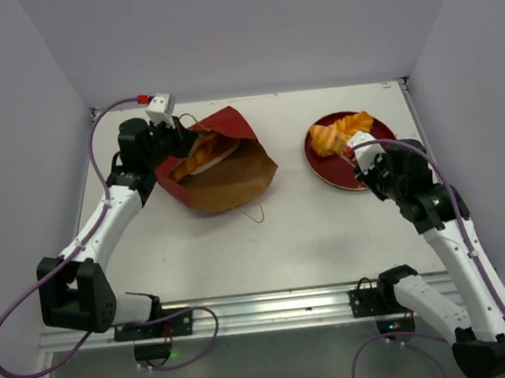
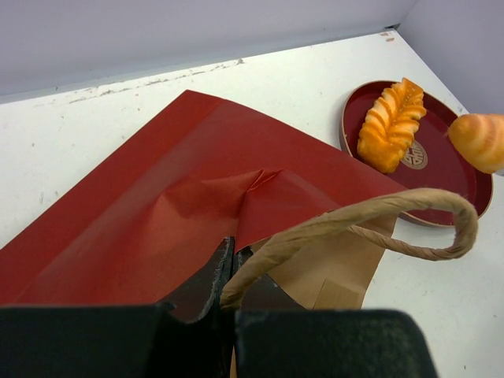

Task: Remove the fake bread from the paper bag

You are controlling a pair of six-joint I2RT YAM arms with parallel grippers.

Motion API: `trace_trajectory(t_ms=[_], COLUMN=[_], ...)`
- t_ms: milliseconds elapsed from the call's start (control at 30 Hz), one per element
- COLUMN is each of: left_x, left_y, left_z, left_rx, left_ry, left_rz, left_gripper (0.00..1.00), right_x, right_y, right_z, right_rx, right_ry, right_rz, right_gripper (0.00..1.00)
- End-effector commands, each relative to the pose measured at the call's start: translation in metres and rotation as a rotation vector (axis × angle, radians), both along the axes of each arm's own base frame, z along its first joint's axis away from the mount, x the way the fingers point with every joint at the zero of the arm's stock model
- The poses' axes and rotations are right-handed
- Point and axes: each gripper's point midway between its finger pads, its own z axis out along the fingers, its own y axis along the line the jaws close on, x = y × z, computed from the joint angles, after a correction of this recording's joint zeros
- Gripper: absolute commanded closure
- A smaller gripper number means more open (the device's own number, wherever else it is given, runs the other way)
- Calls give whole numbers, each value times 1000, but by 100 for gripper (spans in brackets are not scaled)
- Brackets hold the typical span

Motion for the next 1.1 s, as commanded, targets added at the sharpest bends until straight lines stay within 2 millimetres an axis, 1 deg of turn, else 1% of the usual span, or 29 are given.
trace_trajectory(t_ms=[0,33,67,100,133,233,267,333,367,500,700,733,833,867,900,933,967,1000,1067], left_x=[0,-1,-1,-1,-2,-2,-2,-3,-3,-3,-4,-4,-4,-4,-4,-4,-4,-4,-4], left_y=[3,2,2,2,2,1,1,0,0,0,0,-1,0,-1,0,-1,0,-1,-1], left_z=[5,5,6,8,9,10,11,10,11,11,13,13,14,14,13,14,13,13,14], left_rx=[26,23,22,21,20,19,16,14,12,11,12,12,10,10,11,11,11,10,8], left_ry=[-22,-23,-26,-29,-32,-34,-36,-34,-35,-36,-40,-40,-42,-42,-41,-43,-41,-40,-41], left_rz=[8,5,4,2,1,-2,-5,-8,-10,-12,-12,-13,-12,-13,-13,-13,-13,-15,-13], left_gripper=[100,100,100,100,100,100,100,100,100,100,100,100,100,100,100,100,100,100,100], right_x=[27,33,36,44,48,61,66,74,77,90,97,97,97,96,95,95,94,93,92], right_y=[-30,-46,-53,-60,-76,-96,-97,-103,-104,-107,-114,-115,-114,-114,-114,-113,-113,-113,-112], right_z=[-13,-24,-33,-34,-46,-58,-68,-72,-78,-81,-90,-95,-102,-104,-106,-106,-106,-106,-102], right_rx=[33,36,44,56,68,82,91,86,88,91,100,110,125,126,129,132,135,136,140], right_ry=[-31,-3,14,2,35,51,77,69,81,69,86,103,123,130,136,133,133,132,119], right_rz=[-188,-247,-269,-286,-339,-384,-383,-394,-395,-394,-417,-419,-421,-421,-422,-418,-416,-414,-411], right_gripper=[100,100,100,100,100,100,100,100,100,100,99,97,87,79,76,71,68,61,55])
